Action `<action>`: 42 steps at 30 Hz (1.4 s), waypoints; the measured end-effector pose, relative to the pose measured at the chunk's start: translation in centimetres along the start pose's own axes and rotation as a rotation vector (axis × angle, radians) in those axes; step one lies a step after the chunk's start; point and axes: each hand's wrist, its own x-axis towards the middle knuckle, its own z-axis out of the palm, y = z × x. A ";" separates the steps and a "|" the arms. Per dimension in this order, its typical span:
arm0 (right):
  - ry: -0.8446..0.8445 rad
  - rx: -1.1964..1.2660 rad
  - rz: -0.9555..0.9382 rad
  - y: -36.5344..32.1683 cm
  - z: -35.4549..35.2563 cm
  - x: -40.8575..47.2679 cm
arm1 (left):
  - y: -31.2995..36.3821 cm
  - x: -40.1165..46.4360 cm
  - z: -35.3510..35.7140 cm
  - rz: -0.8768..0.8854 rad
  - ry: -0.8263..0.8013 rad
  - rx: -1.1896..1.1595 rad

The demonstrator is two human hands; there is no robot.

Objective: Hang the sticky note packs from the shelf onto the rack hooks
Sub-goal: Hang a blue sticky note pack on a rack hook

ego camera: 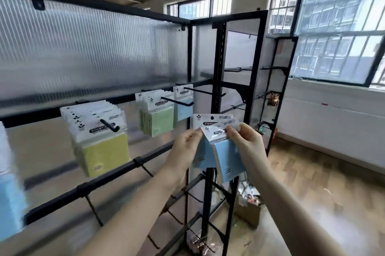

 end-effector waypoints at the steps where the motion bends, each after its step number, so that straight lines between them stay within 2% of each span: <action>1: -0.009 0.007 -0.007 0.6 -0.5 1.5 | -0.2 1.4 0.7 -0.011 0.010 0.013; 5: -0.047 0.033 -0.035 2.7 -2.0 7.1 | -0.5 6.8 3.2 -0.031 0.071 0.037; 16: -0.184 0.066 -0.093 6.8 -3.7 16.1 | -1.3 13.8 6.4 0.132 0.273 0.169; 21: -0.257 0.115 -0.081 7.5 -3.4 17.4 | -1.5 14.3 6.1 0.168 0.305 0.202; 26: -0.289 0.253 -0.092 7.7 -3.2 17.8 | -1.2 14.2 5.9 0.235 0.261 0.225; 37: -0.406 0.412 -0.096 8.1 -3.5 18.9 | -0.8 14.3 6.8 0.309 0.334 0.154; 42: -0.460 0.449 -0.067 8.2 -3.5 19.5 | -0.8 14.4 6.8 0.259 0.315 0.151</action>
